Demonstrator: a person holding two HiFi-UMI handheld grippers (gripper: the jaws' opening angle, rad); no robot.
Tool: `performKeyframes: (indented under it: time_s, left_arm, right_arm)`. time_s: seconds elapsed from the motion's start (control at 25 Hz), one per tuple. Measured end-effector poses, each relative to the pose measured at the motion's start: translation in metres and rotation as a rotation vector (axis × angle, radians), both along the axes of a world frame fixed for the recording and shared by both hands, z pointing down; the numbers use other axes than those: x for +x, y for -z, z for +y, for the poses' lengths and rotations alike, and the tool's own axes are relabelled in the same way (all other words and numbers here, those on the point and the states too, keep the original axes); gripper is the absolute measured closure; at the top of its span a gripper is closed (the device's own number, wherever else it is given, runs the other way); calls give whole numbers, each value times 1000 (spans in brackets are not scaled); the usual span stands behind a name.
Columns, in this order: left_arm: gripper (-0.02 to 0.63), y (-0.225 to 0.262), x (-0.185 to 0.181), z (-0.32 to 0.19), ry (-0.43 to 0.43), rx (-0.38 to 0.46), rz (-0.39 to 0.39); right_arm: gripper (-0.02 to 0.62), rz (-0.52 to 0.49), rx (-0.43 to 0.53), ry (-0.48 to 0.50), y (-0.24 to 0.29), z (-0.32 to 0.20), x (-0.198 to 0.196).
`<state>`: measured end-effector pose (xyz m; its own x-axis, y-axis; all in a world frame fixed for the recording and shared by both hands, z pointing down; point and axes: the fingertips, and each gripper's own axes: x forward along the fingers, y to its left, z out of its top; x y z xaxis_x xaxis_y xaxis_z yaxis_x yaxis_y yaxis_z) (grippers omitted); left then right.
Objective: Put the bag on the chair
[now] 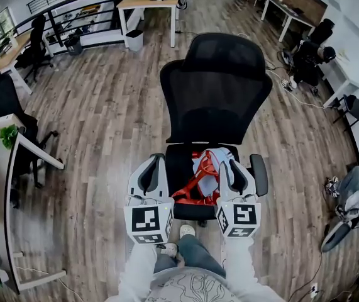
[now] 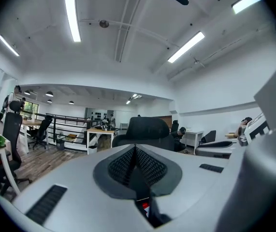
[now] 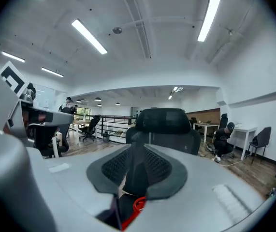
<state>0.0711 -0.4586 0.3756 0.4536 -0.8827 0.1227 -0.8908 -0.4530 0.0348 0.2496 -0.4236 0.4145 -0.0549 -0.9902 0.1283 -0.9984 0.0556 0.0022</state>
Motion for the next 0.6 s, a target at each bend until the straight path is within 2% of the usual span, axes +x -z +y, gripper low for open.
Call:
performKeyframes:
  time_s: [0.2,0.28,0.4,0.6]
  left_arm:
    - [600,24,5,12,-15,52,4]
    - [600,33,7,18,-23,70,6]
    - [600,47,9,24,-32,99,9]
    - [600,66,9,31,-34,140,26]
  right_arm:
    - [509,4,64,-27,31,14,4]
    - [536,-7,91,-41,42,22,6]
    - [539,-26,132,-68,58,30,11]
    - [578,2,181,-107,79,39,16]
